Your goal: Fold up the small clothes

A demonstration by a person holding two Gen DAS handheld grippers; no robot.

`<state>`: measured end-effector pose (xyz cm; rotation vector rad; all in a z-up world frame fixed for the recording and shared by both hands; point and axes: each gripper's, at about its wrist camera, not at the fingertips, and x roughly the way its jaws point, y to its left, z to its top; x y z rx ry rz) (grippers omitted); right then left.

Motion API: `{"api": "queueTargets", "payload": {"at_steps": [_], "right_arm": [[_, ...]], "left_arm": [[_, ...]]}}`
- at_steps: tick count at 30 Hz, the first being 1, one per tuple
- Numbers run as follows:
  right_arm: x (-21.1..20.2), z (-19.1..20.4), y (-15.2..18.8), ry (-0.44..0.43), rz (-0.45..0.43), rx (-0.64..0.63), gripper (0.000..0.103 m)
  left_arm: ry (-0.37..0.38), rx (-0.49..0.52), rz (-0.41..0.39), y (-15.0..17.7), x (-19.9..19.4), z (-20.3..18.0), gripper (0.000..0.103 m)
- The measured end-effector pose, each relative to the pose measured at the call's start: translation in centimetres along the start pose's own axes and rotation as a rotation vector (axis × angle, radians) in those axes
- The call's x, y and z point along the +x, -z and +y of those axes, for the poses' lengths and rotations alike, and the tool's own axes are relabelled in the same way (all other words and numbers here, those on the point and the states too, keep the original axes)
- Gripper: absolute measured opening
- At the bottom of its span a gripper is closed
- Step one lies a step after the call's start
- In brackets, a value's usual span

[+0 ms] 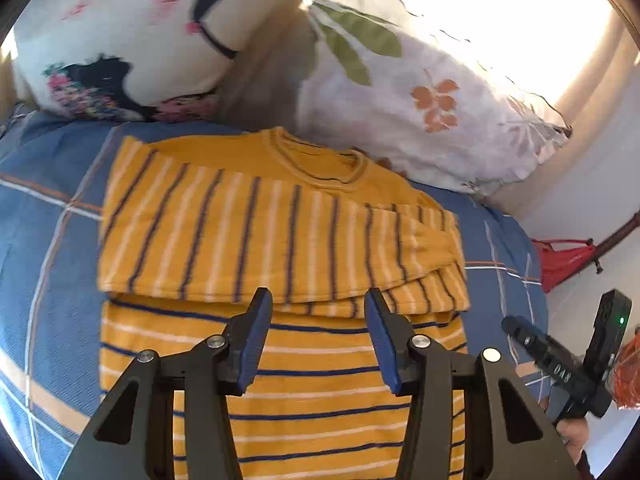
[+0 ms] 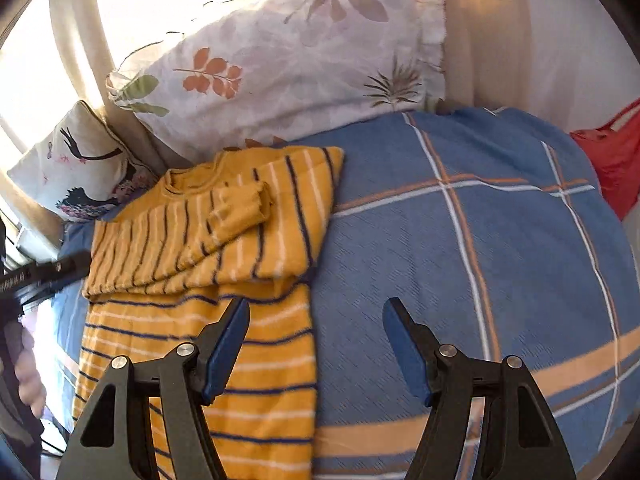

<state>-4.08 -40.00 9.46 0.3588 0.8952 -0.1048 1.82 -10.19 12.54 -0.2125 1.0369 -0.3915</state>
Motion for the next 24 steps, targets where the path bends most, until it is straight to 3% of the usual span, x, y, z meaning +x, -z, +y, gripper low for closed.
{"api": "queueTargets", "payload": {"at_steps": [4, 8, 10, 11, 14, 16, 19, 23, 24], "right_arm": [[5.0, 2.3, -4.1, -0.024, 0.021, 0.009, 0.075], [10.3, 3.7, -6.3, -0.007, 0.111, 0.056, 0.075], [11.6, 4.0, -6.5, -0.042, 0.134, 0.083, 0.049], [11.9, 4.1, -6.5, -0.056, 0.143, 0.086, 0.02], [12.1, 3.4, -6.7, 0.049, 0.128, 0.096, 0.014], [12.1, 2.4, -6.8, 0.132, 0.132, 0.119, 0.013], [10.5, 2.2, -6.7, 0.154, 0.096, 0.151, 0.014], [8.0, 4.1, -5.5, 0.118, 0.045, 0.119, 0.045], [7.4, 4.3, -4.9, 0.117, 0.038, 0.123, 0.045]], "left_arm": [[-0.088, -0.109, -0.007, 1.2, -2.3, 5.5, 0.047], [-0.132, -0.188, -0.01, 2.5, -3.6, 9.3, 0.047], [-0.142, -0.205, -0.012, 2.9, -4.3, 10.7, 0.047], [-0.148, -0.21, -0.014, 3.0, -4.5, 11.2, 0.047], [-0.154, -0.216, -0.008, 2.8, -4.7, 12.8, 0.048], [-0.153, -0.213, 0.006, 2.2, -4.4, 13.6, 0.048], [-0.14, -0.189, 0.016, 0.5, -3.3, 14.1, 0.048], [-0.105, -0.145, 0.026, -2.2, -1.1, 14.2, 0.048], [-0.103, -0.138, 0.036, -2.8, -0.2, 14.2, 0.048]]}}
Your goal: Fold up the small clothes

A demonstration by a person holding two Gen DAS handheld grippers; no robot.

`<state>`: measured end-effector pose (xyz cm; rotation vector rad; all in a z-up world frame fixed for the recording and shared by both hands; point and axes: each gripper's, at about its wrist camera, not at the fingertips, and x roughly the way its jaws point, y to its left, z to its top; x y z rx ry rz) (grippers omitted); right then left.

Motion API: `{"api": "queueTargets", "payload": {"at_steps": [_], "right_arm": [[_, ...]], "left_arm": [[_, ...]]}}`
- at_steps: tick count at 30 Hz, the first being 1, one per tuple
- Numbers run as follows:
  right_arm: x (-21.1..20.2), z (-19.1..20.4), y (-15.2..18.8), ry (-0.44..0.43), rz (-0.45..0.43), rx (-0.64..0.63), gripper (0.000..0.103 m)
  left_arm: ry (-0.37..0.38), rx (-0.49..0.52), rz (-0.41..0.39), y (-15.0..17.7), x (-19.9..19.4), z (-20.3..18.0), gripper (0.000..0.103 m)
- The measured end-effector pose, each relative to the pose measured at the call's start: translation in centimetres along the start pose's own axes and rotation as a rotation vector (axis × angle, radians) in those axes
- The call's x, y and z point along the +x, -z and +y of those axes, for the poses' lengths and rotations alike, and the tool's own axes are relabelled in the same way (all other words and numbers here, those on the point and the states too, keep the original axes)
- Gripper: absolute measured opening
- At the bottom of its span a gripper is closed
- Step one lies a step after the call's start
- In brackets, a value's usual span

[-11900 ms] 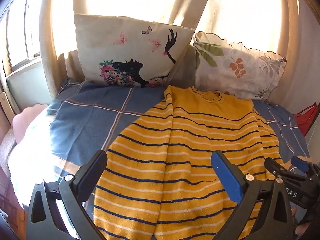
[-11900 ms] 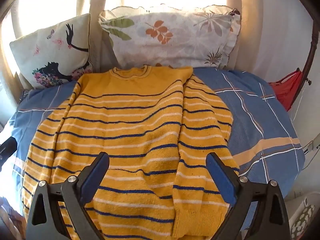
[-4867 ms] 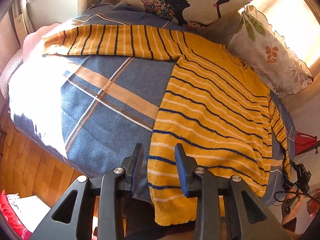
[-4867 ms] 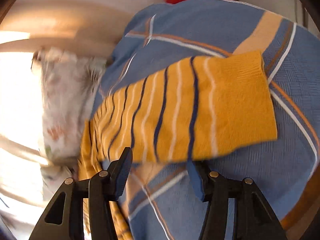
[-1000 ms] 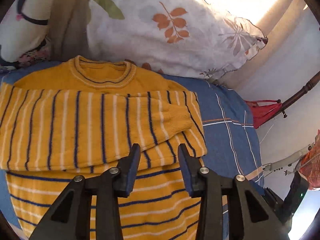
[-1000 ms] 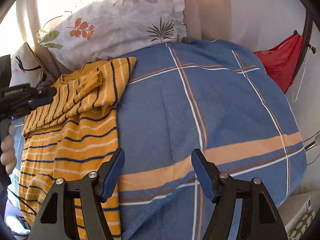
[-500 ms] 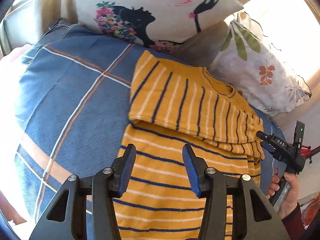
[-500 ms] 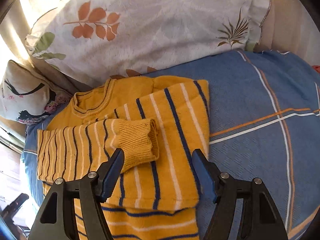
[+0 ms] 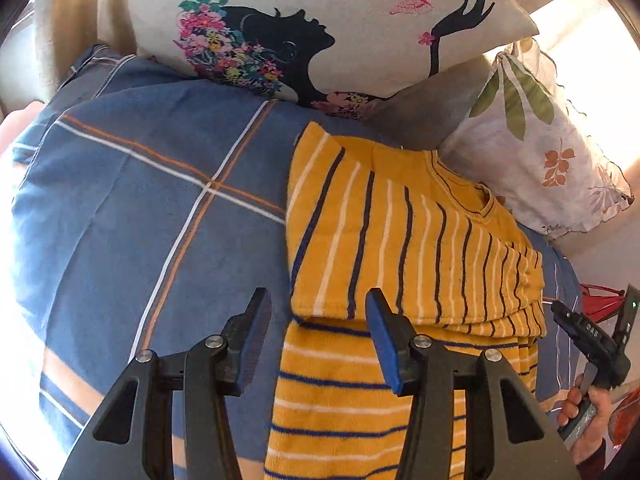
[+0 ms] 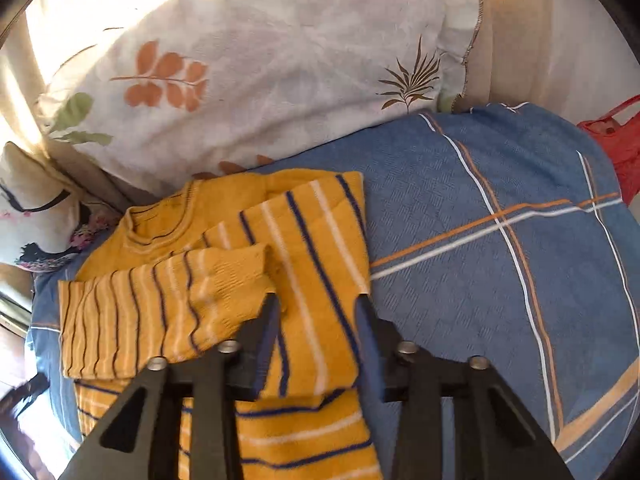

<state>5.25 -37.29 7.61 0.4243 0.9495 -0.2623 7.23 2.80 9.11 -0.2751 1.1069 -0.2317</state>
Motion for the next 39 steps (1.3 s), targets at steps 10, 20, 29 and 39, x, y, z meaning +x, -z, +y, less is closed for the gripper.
{"api": "queueTargets", "payload": {"at_steps": [10, 20, 29, 39], "right_arm": [[-1.8, -0.3, 7.6, 0.07, 0.073, 0.039, 0.046], [-1.5, -1.5, 11.0, 0.094, 0.149, 0.023, 0.065], [-2.7, -2.5, 13.0, -0.08, 0.212, -0.075, 0.077], [-6.8, -9.3, 20.6, -0.576, 0.345, 0.104, 0.076]], "left_arm": [[0.021, 0.109, 0.073, -0.7, 5.7, -0.3, 0.051], [0.133, 0.008, 0.137, 3.8, 2.8, 1.0, 0.053], [0.168, -0.134, 0.142, 13.5, -2.5, 3.3, 0.053], [0.323, -0.183, 0.13, 23.7, -6.4, 3.8, 0.053]]}}
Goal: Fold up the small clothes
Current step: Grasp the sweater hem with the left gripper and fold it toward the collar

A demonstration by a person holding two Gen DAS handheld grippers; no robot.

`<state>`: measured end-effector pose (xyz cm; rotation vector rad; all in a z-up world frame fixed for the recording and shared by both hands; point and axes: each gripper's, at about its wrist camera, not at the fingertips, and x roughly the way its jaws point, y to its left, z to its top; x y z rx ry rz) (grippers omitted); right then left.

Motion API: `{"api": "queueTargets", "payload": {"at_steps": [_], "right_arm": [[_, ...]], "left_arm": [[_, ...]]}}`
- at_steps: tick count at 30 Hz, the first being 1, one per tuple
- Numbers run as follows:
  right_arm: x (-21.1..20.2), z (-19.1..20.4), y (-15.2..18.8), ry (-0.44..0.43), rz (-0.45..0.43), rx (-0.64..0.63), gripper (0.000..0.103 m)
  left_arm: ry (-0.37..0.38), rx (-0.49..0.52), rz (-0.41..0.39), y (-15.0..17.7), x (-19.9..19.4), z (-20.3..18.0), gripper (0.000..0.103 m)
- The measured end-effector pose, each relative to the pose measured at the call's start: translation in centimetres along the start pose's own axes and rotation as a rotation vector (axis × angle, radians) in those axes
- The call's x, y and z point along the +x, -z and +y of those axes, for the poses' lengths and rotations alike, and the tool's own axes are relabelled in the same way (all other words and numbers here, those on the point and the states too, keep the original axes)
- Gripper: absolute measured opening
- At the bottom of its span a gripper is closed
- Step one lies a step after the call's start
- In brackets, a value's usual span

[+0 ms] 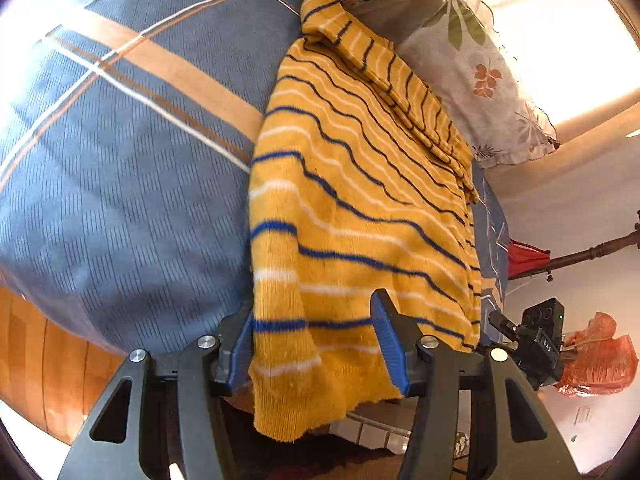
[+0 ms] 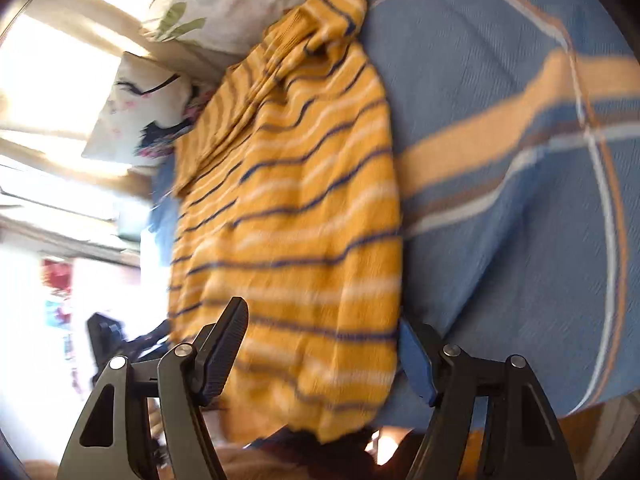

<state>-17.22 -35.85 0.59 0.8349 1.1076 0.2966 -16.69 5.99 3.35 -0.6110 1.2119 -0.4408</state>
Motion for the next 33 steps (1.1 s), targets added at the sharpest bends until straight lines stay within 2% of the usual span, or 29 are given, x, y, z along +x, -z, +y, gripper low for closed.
{"api": "queueTargets", "payload": {"at_steps": [5, 7, 11, 13, 14, 15, 16, 17, 19, 25, 28, 33], "right_arm": [[0.4, 0.3, 2.7, -0.116, 0.053, -0.015, 0.072], [1.3, 0.9, 3.2, -0.152, 0.091, -0.018, 0.069], [2.6, 1.8, 4.5, -0.16, 0.129, -0.045, 0.069], [3.1, 2.0, 4.7, -0.156, 0.138, -0.046, 0.066], [3.2, 2.1, 4.8, -0.141, 0.135, -0.048, 0.055], [3.5, 2.3, 4.7, -0.115, 0.132, -0.049, 0.032], [3.6, 2.2, 4.5, -0.081, 0.136, -0.052, 0.016], [3.7, 2.1, 4.3, -0.066, 0.137, -0.047, 0.009], [3.0, 2.0, 4.1, -0.065, 0.136, -0.041, 0.008], [-1.0, 4.5, 5.5, -0.096, 0.165, -0.155, 0.006], [-2.4, 5.1, 6.4, -0.113, 0.182, -0.175, 0.006], [-1.4, 3.1, 6.5, -0.109, 0.203, -0.112, 0.006]], "left_arm": [[0.072, -0.05, 0.036, 2.4, 0.6, 0.0, 0.053], [0.074, -0.06, 0.055, 3.4, 1.3, -0.3, 0.053], [0.067, -0.057, 0.063, 3.9, 1.8, -0.5, 0.053], [0.02, -0.064, 0.059, 3.6, 2.0, -0.4, 0.038], [-0.016, -0.074, 0.068, 3.5, 2.1, -0.2, 0.013], [-0.029, -0.092, 0.078, 3.5, 2.0, 0.1, 0.009], [-0.021, -0.118, 0.066, 3.4, 1.6, 0.3, 0.009], [-0.015, -0.128, 0.051, 3.3, 1.0, 0.5, 0.008], [-0.017, -0.113, 0.02, 3.2, -0.6, -0.2, 0.008], [0.018, -0.072, -0.062, 3.7, -5.5, -3.3, 0.008], [0.0, -0.078, -0.054, 4.3, -5.9, -3.3, 0.008], [-0.008, -0.152, -0.027, 4.2, -4.8, -1.7, 0.008]]}}
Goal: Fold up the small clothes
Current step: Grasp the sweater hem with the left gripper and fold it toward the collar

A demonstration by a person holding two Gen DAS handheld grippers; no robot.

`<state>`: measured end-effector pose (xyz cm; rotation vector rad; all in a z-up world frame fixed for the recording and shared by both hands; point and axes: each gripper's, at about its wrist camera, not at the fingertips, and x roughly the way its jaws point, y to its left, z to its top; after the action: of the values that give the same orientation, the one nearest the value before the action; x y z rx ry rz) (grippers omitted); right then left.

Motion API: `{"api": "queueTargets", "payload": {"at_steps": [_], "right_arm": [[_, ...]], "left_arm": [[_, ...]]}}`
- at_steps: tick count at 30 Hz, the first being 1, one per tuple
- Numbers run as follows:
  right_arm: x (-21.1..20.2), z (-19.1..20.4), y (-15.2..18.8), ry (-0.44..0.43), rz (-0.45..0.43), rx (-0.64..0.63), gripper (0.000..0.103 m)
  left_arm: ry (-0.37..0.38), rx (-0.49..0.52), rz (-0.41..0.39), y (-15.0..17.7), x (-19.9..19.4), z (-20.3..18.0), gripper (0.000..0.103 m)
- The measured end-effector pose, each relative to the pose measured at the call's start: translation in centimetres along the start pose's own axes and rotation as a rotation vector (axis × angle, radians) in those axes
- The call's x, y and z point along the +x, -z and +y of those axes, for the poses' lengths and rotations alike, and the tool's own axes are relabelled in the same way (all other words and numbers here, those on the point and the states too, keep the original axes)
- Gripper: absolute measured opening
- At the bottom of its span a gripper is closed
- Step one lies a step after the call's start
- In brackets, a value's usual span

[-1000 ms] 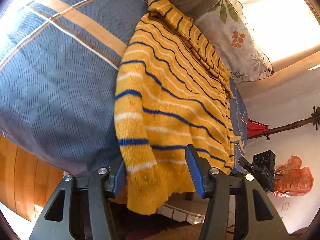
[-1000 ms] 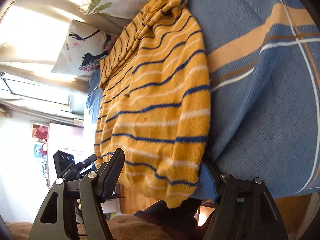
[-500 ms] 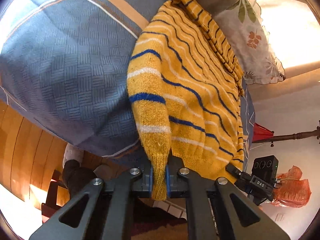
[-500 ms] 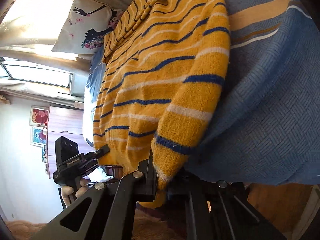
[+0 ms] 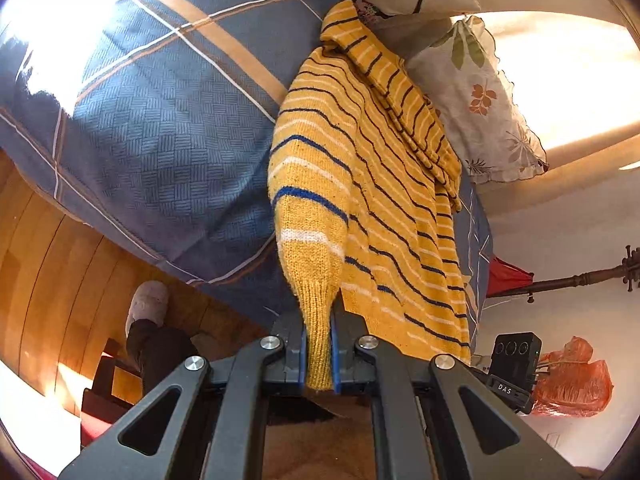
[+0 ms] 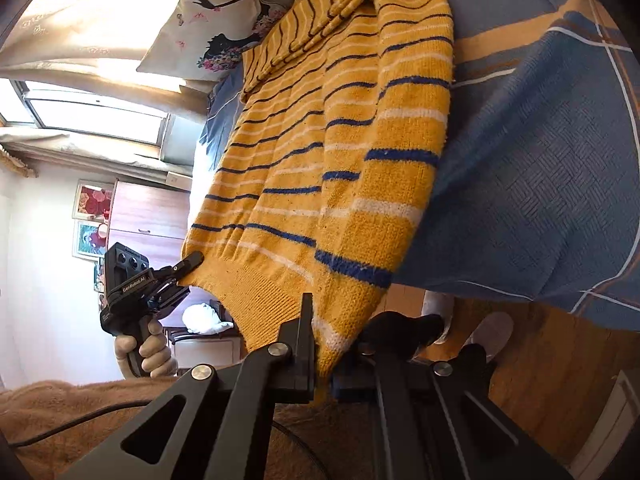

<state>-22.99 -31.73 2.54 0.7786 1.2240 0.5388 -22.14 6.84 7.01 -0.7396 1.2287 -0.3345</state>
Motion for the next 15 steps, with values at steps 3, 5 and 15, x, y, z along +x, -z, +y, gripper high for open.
{"api": "queueTargets", "payload": {"at_steps": [3, 5, 15], "right_arm": [[-0.4, 1.1, -1.3, 0.022, -0.026, -0.046, 0.006], [-1.0, 2.3, -2.3, 0.026, -0.043, -0.085, 0.006], [-2.9, 6.7, -13.5, -0.012, -0.198, -0.146, 0.007]], "left_arm": [[-0.017, 0.038, -0.026, -0.8, -0.2, -1.2, 0.008], [-0.021, 0.067, -0.048, -1.9, -0.4, -2.5, 0.008], [-0.041, 0.261, -0.176, -13.6, 1.3, -10.3, 0.008]]}}
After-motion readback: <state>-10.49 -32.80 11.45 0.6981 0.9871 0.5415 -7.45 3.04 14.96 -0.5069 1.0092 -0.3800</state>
